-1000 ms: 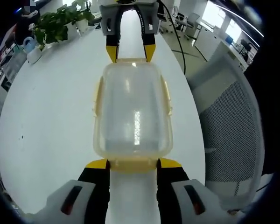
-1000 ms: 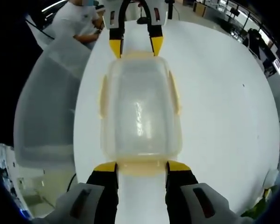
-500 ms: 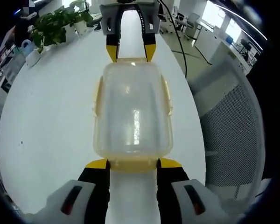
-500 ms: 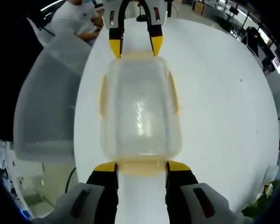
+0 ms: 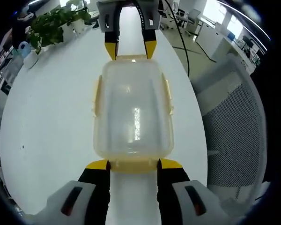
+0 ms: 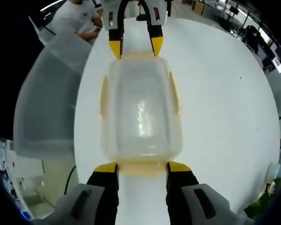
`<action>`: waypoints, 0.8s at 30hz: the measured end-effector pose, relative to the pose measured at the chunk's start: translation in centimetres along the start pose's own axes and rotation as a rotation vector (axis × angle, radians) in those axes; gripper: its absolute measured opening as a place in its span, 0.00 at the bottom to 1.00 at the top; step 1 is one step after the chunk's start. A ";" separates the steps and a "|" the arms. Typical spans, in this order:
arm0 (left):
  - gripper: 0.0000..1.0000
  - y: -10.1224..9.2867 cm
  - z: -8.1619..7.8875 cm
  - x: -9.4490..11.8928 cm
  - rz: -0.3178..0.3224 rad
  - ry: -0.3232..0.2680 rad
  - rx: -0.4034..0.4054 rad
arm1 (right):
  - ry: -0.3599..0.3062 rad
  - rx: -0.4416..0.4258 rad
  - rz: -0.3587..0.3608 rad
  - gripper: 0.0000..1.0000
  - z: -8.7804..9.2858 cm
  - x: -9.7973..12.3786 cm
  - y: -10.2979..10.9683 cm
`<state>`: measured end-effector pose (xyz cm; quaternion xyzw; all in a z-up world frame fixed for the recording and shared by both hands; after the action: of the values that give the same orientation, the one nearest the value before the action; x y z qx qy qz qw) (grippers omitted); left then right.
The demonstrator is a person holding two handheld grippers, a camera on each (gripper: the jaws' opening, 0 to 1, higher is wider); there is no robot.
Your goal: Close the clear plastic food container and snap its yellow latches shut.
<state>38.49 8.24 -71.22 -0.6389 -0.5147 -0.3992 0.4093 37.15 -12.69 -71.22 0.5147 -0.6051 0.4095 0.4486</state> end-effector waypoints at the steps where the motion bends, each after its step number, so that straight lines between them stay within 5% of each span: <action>1: 0.38 0.0 0.0 0.0 0.000 -0.001 0.001 | 0.000 -0.001 0.000 0.37 0.0 0.0 0.0; 24: 0.38 -0.6 0.4 -0.8 -0.037 0.008 0.010 | 0.008 0.038 0.046 0.37 0.0 -1.0 0.5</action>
<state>37.78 8.44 -72.05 -0.6256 -0.5269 -0.4065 0.4071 36.72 -12.33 -72.22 0.5076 -0.6069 0.4332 0.4317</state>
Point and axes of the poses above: the point that each gripper's makers call its tool centre point, and the gripper's own axes: x roughly backward along the fingers, y roughly to its left, z roughly out of its underside, the point moved 8 cm from there along x, roughly backward along the fingers, and after that the axes turned 6 degrees about z, right-handed, at the moved point
